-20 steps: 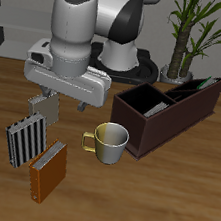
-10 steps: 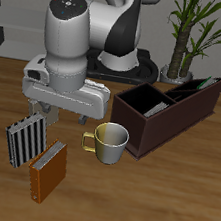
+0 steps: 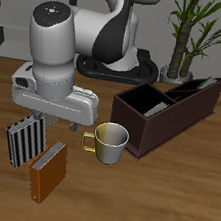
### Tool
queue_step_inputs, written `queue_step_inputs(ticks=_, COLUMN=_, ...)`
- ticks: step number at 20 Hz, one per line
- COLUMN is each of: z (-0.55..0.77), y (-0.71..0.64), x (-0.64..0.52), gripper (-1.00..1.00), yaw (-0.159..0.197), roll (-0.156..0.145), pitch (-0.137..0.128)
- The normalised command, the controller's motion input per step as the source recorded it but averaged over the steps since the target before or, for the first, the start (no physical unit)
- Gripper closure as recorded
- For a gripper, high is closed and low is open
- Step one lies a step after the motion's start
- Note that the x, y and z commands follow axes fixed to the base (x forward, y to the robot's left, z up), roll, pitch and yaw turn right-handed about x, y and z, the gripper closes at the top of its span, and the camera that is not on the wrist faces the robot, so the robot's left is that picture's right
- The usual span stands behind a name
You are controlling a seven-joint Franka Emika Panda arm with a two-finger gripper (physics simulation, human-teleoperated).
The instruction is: Place the green book into the left desk caddy's left compartment and place the black book into the left desk caddy's right compartment and place the orange book into the left desk caddy's right compartment
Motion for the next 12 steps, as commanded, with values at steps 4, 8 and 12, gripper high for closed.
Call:
queue_step_inputs(ticks=4, z=-0.19, y=-0.12, x=0.11, gripper=-1.0, yaw=0.022, roll=-0.009, pitch=-0.009)
queue_step_inputs(ticks=8, z=-0.07, y=-0.08, x=0.13, gripper=-1.0, yaw=-0.002, roll=0.0, pitch=0.0)
queue_step_inputs(ticks=12, z=-0.26, y=-0.03, x=0.42, gripper=-1.0, yaw=-0.022, roll=-0.025, pitch=0.04)
